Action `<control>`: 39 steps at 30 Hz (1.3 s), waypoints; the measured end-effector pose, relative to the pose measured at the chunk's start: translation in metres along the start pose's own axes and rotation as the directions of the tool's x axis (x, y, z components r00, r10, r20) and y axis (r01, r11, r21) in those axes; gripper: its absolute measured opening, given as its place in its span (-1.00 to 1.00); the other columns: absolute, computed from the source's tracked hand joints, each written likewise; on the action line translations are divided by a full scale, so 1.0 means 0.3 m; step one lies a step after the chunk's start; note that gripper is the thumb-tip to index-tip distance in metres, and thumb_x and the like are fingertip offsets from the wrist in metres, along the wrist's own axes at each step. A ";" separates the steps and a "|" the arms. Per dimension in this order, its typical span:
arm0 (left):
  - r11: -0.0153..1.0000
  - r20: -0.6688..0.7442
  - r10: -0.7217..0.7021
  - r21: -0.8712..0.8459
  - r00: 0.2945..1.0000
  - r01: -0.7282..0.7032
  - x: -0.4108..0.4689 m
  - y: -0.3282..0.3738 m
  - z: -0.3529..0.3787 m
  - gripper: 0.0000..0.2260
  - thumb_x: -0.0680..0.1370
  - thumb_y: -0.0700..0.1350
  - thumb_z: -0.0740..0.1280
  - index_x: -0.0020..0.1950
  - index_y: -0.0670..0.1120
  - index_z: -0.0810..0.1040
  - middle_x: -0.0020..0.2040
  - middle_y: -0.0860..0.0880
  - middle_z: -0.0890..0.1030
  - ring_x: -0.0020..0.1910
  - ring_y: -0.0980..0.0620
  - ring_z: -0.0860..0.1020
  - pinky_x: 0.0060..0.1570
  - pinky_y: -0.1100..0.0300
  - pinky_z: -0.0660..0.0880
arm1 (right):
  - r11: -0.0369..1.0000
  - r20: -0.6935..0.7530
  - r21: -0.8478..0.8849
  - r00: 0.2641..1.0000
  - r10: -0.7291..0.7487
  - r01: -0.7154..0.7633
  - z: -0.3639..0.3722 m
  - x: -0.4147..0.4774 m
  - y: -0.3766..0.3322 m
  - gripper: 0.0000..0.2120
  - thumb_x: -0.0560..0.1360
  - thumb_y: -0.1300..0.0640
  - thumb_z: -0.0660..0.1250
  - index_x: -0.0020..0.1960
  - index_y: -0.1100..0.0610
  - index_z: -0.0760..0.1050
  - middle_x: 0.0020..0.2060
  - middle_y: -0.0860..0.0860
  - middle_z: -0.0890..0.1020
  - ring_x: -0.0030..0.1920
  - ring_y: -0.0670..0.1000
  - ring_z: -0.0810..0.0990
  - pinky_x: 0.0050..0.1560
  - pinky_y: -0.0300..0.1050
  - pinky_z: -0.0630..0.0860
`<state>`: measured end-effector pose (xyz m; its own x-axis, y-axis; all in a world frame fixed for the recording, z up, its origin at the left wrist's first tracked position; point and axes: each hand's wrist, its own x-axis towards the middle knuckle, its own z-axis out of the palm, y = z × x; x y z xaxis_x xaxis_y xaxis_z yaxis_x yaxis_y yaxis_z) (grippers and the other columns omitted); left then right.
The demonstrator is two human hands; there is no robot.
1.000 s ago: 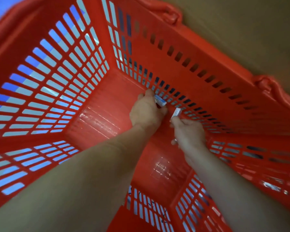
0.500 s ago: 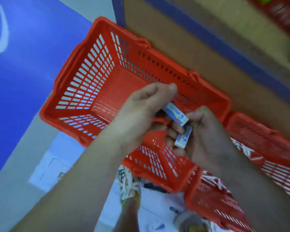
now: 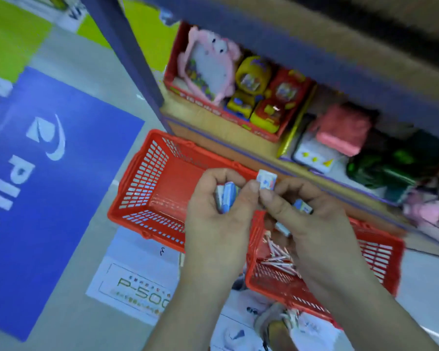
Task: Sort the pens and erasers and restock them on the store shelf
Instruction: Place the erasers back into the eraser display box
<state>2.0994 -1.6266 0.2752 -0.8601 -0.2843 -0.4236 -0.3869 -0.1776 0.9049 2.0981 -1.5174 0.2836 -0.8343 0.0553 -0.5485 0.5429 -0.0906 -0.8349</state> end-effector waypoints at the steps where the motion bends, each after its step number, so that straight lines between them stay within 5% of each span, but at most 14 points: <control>1: 0.999 0.036 0.030 0.041 0.999 -0.031 -0.026 0.037 0.024 -0.85 0.35 -0.05 0.45 -0.28 0.05 0.47 -0.45 -0.11 0.43 -0.50 0.03 0.32 -0.46 0.24 0.28 | 0.997 0.005 0.072 1.000 0.002 -0.003 -0.029 -0.033 -0.043 -0.84 0.25 0.12 0.46 -0.25 0.10 0.51 -0.43 0.04 0.52 -0.52 -0.04 0.41 -0.56 -0.32 0.31; 6: 0.964 0.266 0.093 0.217 0.960 -0.153 -0.162 0.202 0.145 -0.82 0.37 -0.21 0.48 -0.19 -0.02 0.50 -0.40 0.07 0.48 -0.41 0.16 0.40 -0.38 0.29 0.40 | 0.992 0.000 0.124 1.000 0.015 -0.015 -0.214 -0.166 -0.195 -0.91 0.29 0.13 0.43 -0.21 0.10 0.60 -0.41 0.08 0.48 -0.45 0.04 0.38 -0.54 -0.26 0.29; 10: 0.991 0.510 -0.054 0.129 0.859 -0.014 -0.254 0.312 0.246 -0.64 0.32 -0.21 0.46 0.05 0.10 0.59 -0.23 0.00 0.60 -0.24 0.02 0.55 -0.20 0.09 0.54 | 0.994 0.010 0.112 1.000 -0.016 0.015 -0.386 -0.266 -0.312 -0.83 0.28 0.05 0.42 -0.18 0.12 0.63 -0.44 0.13 0.45 -0.47 0.02 0.38 -0.54 -0.29 0.28; 12: 0.979 0.565 -0.047 0.190 0.824 -0.075 -0.308 0.351 0.302 -0.68 0.34 -0.16 0.50 0.06 0.03 0.62 -0.15 0.00 0.66 -0.16 -0.04 0.62 -0.08 0.02 0.58 | 0.996 0.045 0.077 0.998 -0.049 0.045 -0.465 -0.304 -0.351 -0.78 0.31 -0.01 0.40 -0.13 0.09 0.65 -0.48 0.14 0.47 -0.47 0.06 0.36 -0.52 -0.28 0.29; 16: 0.968 0.509 0.027 0.203 0.860 -0.151 -0.423 0.397 0.441 -0.82 0.32 -0.15 0.48 -0.08 -0.07 0.66 -0.23 0.00 0.68 -0.27 0.07 0.62 -0.20 0.23 0.57 | 0.991 0.075 0.032 0.988 -0.135 0.133 -0.624 -0.383 -0.433 -0.78 0.29 0.06 0.45 -0.07 0.07 0.64 -0.46 0.06 0.54 -0.51 -0.01 0.39 -0.51 -0.28 0.33; 20: 0.952 0.501 0.061 0.231 0.863 -0.202 -0.524 0.414 0.589 -0.89 0.33 -0.13 0.48 -0.16 -0.04 0.68 -0.26 0.04 0.69 -0.31 0.16 0.60 -0.28 0.32 0.53 | 0.920 0.064 -0.265 0.957 -0.283 0.290 -0.807 -0.456 -0.496 -0.77 0.28 0.06 0.58 -0.10 -0.05 0.63 -0.32 -0.12 0.66 -0.36 -0.17 0.58 -0.30 -0.37 0.45; 23: 0.930 0.548 0.068 0.269 0.834 -0.252 -0.585 0.424 0.708 -0.83 0.32 0.03 0.41 -0.14 0.05 0.68 -0.27 0.16 0.67 -0.31 0.26 0.58 -0.26 0.41 0.45 | 0.869 -0.008 -0.394 0.945 -0.328 0.298 -0.950 -0.490 -0.530 -0.74 0.25 -0.09 0.56 -0.10 -0.17 0.61 -0.30 -0.16 0.64 -0.32 -0.18 0.59 -0.30 -0.41 0.40; 26: 0.874 0.595 0.136 0.305 0.792 -0.378 -0.609 0.423 0.817 -0.85 0.37 0.08 0.45 -0.12 0.07 0.67 -0.26 0.18 0.66 -0.28 0.30 0.56 -0.23 0.47 0.42 | 0.821 -0.086 -0.495 0.925 -0.371 0.284 -1.057 -0.503 -0.556 -0.83 0.28 -0.02 0.52 -0.15 -0.17 0.62 -0.26 -0.23 0.62 -0.26 -0.21 0.57 -0.26 -0.45 0.38; 32: 0.788 0.569 0.237 0.362 0.788 -0.498 -0.545 0.411 0.975 -0.91 0.43 -0.09 0.45 -0.15 0.12 0.64 -0.31 0.22 0.61 -0.34 0.30 0.52 -0.28 0.52 0.35 | 0.667 -0.173 -0.689 0.829 -0.532 0.284 -1.171 -0.441 -0.610 -0.79 0.32 0.07 0.50 -0.16 -0.19 0.55 -0.25 -0.12 0.56 -0.15 -0.11 0.51 -0.19 -0.36 0.39; 36: 0.678 0.509 0.348 0.444 0.787 -0.586 -0.458 0.404 1.024 -0.90 0.47 -0.08 0.41 -0.10 0.14 0.62 -0.29 0.21 0.57 -0.31 0.27 0.51 -0.23 0.35 0.44 | 0.574 -0.209 -0.798 0.809 -0.550 0.184 -1.176 -0.344 -0.637 -0.83 0.39 0.05 0.46 -0.06 -0.13 0.58 -0.25 -0.15 0.52 -0.19 -0.09 0.47 -0.16 -0.18 0.32; 39: 0.585 0.528 0.406 0.476 0.745 -0.656 -0.433 0.396 1.049 -0.81 0.47 -0.09 0.41 0.07 0.07 0.62 -0.23 0.16 0.57 -0.20 0.18 0.53 -0.08 0.15 0.51 | 0.483 -0.202 -0.867 0.802 -0.562 0.119 -1.152 -0.284 -0.632 -0.81 0.40 0.09 0.47 0.02 -0.02 0.62 -0.23 -0.10 0.53 -0.20 -0.06 0.44 -0.20 -0.22 0.20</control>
<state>2.0605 -1.3143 0.4511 -0.9741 0.2135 0.0746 0.1799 0.5313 0.8278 2.0994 -1.1611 0.4731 -0.9548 0.2966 0.0199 0.2458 0.8253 -0.5084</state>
